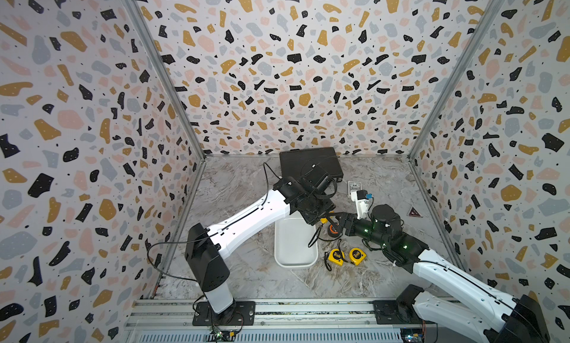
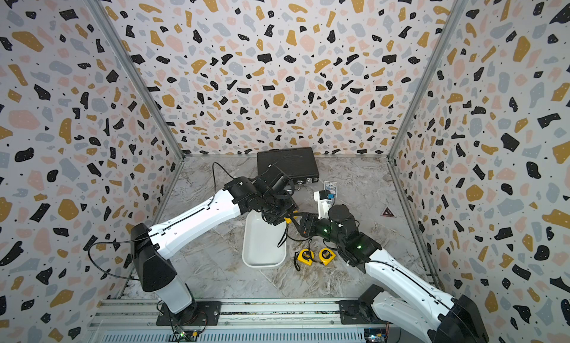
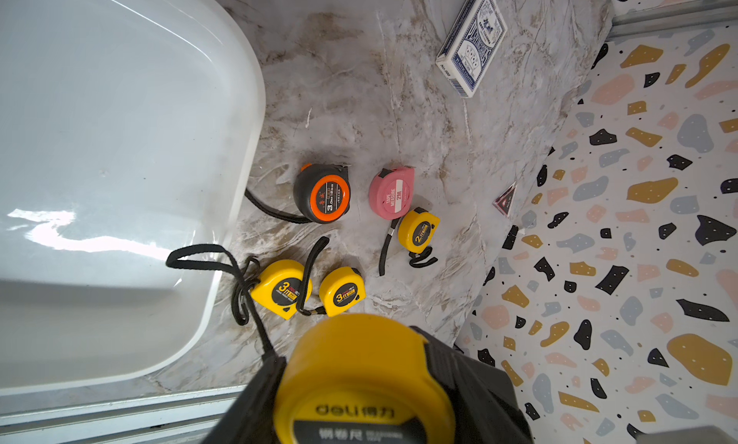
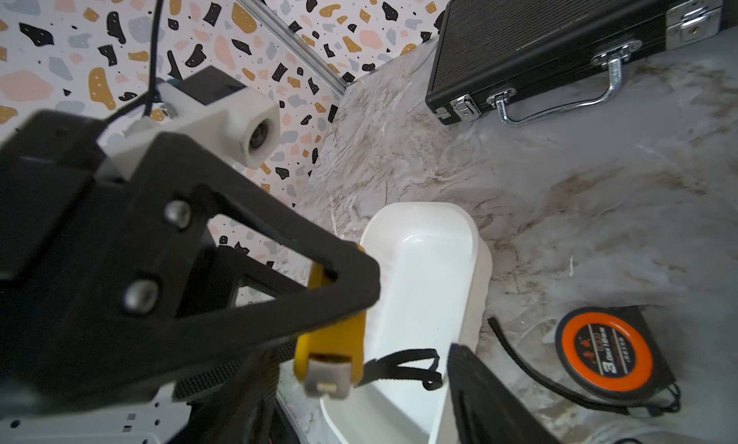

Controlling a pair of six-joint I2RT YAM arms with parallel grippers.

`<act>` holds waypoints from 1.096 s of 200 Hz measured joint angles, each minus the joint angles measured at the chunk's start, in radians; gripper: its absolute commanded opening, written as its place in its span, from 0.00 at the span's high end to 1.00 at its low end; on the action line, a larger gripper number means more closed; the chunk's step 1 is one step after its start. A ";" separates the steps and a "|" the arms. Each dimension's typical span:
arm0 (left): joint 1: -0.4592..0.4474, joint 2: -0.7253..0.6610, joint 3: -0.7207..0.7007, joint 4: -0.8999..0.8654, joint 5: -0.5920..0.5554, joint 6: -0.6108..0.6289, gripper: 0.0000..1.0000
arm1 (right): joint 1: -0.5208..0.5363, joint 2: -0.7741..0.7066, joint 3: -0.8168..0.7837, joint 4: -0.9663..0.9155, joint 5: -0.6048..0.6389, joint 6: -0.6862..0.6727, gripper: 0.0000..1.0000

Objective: Take the tape measure out of the storage box
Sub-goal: Place the tape measure at the center of the board.

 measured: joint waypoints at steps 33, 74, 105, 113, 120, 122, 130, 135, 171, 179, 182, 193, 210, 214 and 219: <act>0.000 -0.014 -0.020 0.024 0.027 -0.006 1.00 | 0.000 0.010 -0.001 0.038 -0.027 0.013 0.46; 0.000 -0.029 -0.045 0.039 0.052 -0.013 1.00 | 0.000 0.020 -0.008 0.073 -0.055 0.024 0.67; 0.002 -0.035 -0.055 0.047 0.055 -0.017 1.00 | 0.000 0.022 -0.010 0.077 -0.057 0.042 0.86; 0.002 -0.037 -0.058 0.050 0.055 -0.017 1.00 | 0.000 0.022 -0.011 0.079 -0.057 0.043 0.89; 0.001 -0.038 -0.059 0.050 0.055 -0.017 1.00 | 0.000 0.022 -0.011 0.080 -0.058 0.045 0.91; 0.001 -0.038 -0.060 0.050 0.055 -0.017 1.00 | 0.000 0.022 -0.011 0.080 -0.058 0.045 0.92; 0.002 -0.039 -0.060 0.050 0.056 -0.018 1.00 | 0.000 0.022 -0.011 0.080 -0.059 0.045 0.94; 0.002 -0.040 -0.062 0.052 0.056 -0.018 0.88 | 0.000 0.022 -0.011 0.080 -0.059 0.045 0.95; 0.002 -0.040 -0.082 0.079 0.070 -0.022 0.05 | -0.004 0.020 -0.011 0.052 -0.056 0.042 0.99; 0.004 -0.040 -0.082 0.082 0.071 -0.024 0.00 | -0.010 0.016 -0.011 0.031 -0.056 0.042 1.00; 0.005 -0.042 -0.082 0.083 0.072 -0.016 0.00 | -0.014 0.013 -0.011 0.021 -0.057 0.042 1.00; 0.010 -0.045 -0.082 0.085 0.071 -0.012 0.00 | -0.039 0.000 -0.011 -0.020 -0.063 0.042 1.00; 0.018 -0.058 -0.082 0.084 0.068 -0.001 0.00 | -0.112 -0.040 -0.012 -0.093 -0.076 0.043 1.00; 0.022 -0.062 -0.082 0.083 0.065 0.001 0.00 | -0.131 -0.052 -0.012 -0.112 -0.076 0.043 1.00; 0.026 -0.068 -0.082 0.082 0.064 0.003 0.00 | -0.160 -0.070 -0.014 -0.137 -0.083 0.043 1.00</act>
